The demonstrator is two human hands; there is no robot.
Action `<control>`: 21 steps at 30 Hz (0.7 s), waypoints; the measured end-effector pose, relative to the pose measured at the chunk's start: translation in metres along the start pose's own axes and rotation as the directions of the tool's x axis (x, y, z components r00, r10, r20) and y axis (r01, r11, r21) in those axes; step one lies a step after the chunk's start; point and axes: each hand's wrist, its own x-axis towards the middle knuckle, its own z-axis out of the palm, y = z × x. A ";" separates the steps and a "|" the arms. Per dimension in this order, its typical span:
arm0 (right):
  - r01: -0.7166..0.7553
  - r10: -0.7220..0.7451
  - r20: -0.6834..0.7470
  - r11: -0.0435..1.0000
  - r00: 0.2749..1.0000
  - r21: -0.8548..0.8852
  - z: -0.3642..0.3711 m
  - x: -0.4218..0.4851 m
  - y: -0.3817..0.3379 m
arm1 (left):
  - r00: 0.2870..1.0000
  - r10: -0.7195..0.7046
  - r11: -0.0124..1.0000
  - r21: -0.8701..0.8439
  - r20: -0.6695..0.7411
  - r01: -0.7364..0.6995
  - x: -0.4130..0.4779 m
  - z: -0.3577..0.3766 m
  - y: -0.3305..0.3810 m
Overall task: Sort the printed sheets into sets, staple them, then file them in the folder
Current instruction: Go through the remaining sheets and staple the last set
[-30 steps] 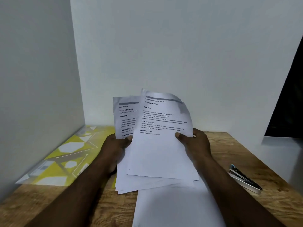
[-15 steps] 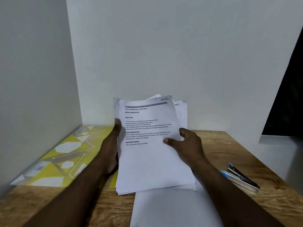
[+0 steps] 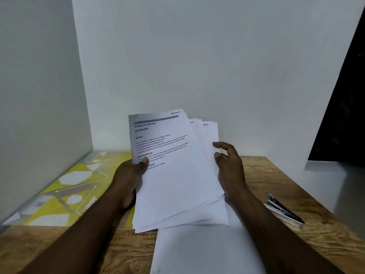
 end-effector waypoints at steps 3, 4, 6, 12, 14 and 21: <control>-0.026 0.026 0.003 0.987 1.000 0.159 0.000 0.002 -0.003 | 0.999 -0.004 0.999 0.047 0.042 0.002 0.001 -0.003 -0.001; -0.048 0.050 -0.008 0.980 0.999 0.192 -0.001 0.002 -0.004 | 0.999 0.002 0.998 0.056 0.042 -0.004 0.001 -0.004 -0.001; -0.084 0.093 -0.029 0.968 0.995 0.238 -0.002 0.002 -0.005 | 1.000 0.002 0.999 0.050 0.021 -0.003 0.002 -0.005 0.000; -0.103 0.113 -0.014 0.940 0.993 0.325 -0.005 0.002 -0.009 | 0.999 -0.010 1.000 0.016 0.030 0.009 0.004 -0.006 -0.002; -0.097 0.102 0.000 0.939 0.995 0.329 -0.005 0.001 -0.011 | 1.000 -0.010 1.000 0.007 0.020 0.010 0.005 -0.007 -0.002; -0.089 0.096 -0.011 0.952 0.995 0.293 -0.006 0.005 -0.005 | 0.999 0.022 1.000 0.001 0.035 -0.022 0.001 -0.005 0.000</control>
